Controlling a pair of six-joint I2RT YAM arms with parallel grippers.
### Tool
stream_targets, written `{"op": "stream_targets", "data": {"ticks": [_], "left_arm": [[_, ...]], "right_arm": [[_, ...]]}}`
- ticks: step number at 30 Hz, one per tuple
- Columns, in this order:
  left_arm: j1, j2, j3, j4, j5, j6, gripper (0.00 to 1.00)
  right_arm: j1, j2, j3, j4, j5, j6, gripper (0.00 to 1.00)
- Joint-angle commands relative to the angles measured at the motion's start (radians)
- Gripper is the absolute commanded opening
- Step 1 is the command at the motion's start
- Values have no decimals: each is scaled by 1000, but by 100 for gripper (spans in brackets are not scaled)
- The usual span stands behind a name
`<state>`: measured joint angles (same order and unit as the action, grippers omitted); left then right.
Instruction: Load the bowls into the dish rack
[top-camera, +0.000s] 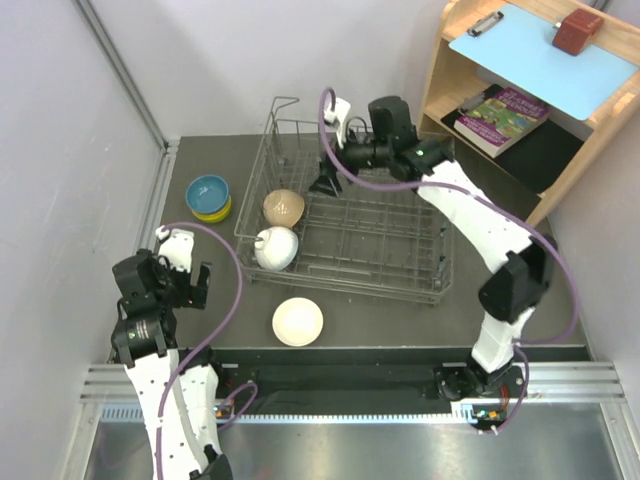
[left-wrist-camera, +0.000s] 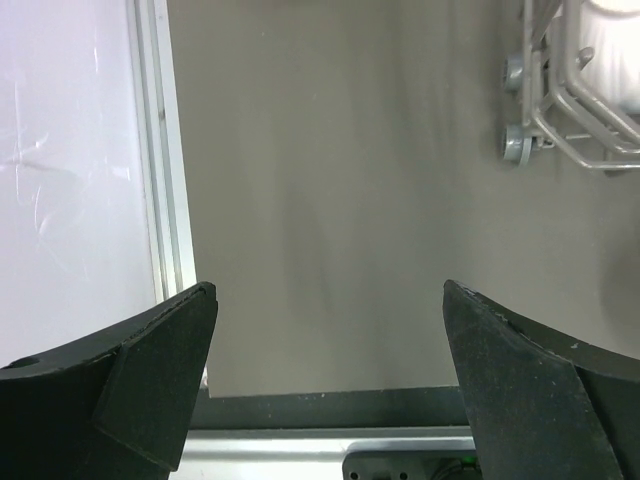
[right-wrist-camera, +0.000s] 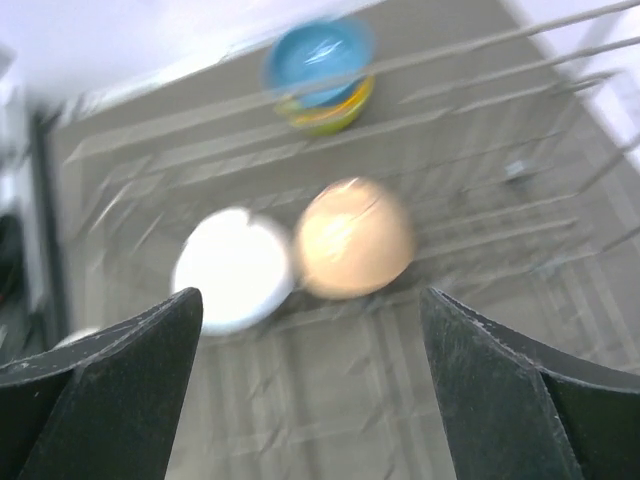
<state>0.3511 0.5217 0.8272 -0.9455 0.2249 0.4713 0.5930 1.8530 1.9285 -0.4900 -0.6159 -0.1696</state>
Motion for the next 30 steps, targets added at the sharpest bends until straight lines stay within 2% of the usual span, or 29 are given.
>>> {"op": "stream_targets", "data": {"ticks": [1,6,13,17,18,23,30], "left_arm": [[-4,-20,-25,92,42,13,99],[-4,3,-57,198,-19,-39,99],[-4,21,-86,405,-176,-198,99],[-6,31,-88,462,-208,-250,99],[-6,29,-88,467,-251,-252,99],[-3,24,-79,470,-282,-243,99],[-3,92,-24,467,-271,-238,99]], "right_arm": [[60,-204,-161,-150,-125,-244,89],[215,-357,-315,-265,-142,-356,89],[422,-440,-516,-207,-55,-343,89],[487,-404,-586,-141,-6,-315,88],[522,-391,-589,-136,23,-312,88],[620,-277,-562,-101,73,-298,88],[645,-111,-494,-33,67,-228,82]]}}
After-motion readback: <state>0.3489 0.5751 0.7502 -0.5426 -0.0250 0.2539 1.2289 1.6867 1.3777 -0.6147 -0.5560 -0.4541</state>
